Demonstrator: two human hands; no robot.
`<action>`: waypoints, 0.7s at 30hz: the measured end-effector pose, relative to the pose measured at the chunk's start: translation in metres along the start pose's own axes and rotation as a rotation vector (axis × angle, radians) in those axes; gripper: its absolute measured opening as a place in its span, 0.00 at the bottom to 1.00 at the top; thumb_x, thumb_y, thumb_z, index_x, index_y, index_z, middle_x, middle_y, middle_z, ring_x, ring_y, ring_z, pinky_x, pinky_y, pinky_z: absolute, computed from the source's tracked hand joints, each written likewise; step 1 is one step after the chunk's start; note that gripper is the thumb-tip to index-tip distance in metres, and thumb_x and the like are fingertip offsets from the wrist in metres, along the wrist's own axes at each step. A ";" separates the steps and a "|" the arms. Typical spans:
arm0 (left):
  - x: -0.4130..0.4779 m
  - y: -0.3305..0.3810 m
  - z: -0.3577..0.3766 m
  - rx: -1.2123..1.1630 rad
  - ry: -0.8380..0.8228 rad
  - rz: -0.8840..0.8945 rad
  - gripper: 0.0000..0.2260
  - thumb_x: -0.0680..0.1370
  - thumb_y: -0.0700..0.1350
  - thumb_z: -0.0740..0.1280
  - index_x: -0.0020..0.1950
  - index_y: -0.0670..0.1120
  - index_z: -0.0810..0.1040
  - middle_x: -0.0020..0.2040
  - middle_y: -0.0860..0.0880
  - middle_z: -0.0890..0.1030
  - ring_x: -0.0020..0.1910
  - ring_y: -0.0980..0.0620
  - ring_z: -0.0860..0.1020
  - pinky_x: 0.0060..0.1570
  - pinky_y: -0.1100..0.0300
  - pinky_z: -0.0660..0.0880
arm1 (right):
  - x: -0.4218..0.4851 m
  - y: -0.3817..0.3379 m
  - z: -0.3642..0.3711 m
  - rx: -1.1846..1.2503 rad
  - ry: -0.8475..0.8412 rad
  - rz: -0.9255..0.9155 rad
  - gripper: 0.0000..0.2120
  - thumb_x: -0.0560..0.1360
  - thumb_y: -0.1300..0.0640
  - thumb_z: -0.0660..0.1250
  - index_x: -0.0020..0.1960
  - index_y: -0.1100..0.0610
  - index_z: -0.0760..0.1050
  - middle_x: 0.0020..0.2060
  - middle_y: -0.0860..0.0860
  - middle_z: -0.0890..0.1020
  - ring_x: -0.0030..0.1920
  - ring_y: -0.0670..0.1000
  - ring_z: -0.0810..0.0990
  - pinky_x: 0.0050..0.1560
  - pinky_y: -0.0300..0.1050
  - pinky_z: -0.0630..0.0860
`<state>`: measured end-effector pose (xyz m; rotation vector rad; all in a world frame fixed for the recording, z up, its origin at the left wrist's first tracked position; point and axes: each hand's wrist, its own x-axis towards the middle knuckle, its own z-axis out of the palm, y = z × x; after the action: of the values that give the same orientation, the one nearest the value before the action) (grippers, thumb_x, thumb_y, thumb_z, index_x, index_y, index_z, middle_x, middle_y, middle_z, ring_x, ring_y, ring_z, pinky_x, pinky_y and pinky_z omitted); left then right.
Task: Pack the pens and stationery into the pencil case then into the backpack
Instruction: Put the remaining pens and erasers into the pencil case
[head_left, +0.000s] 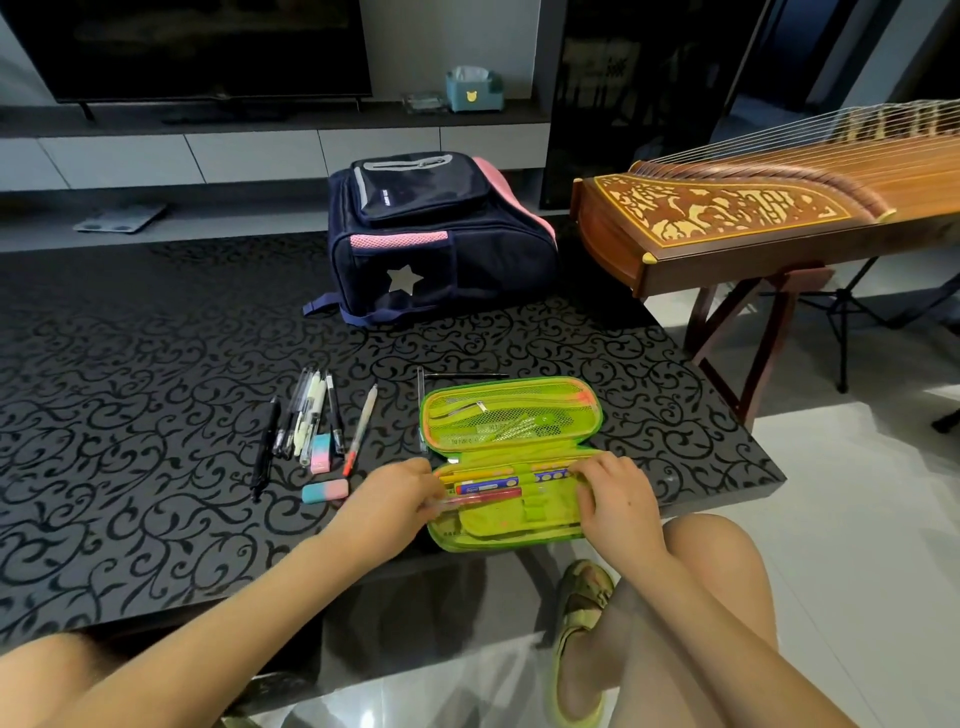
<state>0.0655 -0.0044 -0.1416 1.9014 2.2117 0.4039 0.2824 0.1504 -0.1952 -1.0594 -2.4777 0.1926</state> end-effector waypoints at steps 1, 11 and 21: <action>0.005 0.005 0.004 0.003 -0.013 0.012 0.08 0.77 0.44 0.65 0.53 0.44 0.81 0.46 0.47 0.76 0.48 0.47 0.77 0.44 0.60 0.68 | 0.000 0.000 0.000 -0.001 0.002 0.001 0.10 0.67 0.61 0.63 0.45 0.58 0.80 0.40 0.54 0.81 0.38 0.58 0.77 0.37 0.53 0.76; 0.030 0.020 0.003 -0.162 0.120 -0.159 0.10 0.75 0.50 0.66 0.51 0.46 0.80 0.44 0.50 0.78 0.46 0.51 0.76 0.46 0.58 0.72 | 0.011 -0.009 -0.005 -0.026 0.032 0.001 0.09 0.66 0.66 0.68 0.45 0.59 0.80 0.38 0.54 0.80 0.37 0.60 0.77 0.37 0.52 0.75; 0.123 -0.071 -0.007 -0.357 0.105 -0.733 0.19 0.75 0.48 0.69 0.30 0.42 0.65 0.27 0.46 0.72 0.23 0.49 0.73 0.27 0.59 0.74 | 0.044 -0.040 -0.008 0.048 0.040 -0.094 0.10 0.67 0.64 0.72 0.49 0.58 0.80 0.41 0.53 0.80 0.42 0.58 0.78 0.44 0.54 0.77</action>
<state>-0.0217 0.1064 -0.1550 0.8293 2.4867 0.7010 0.2328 0.1535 -0.1615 -0.9159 -2.4678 0.1994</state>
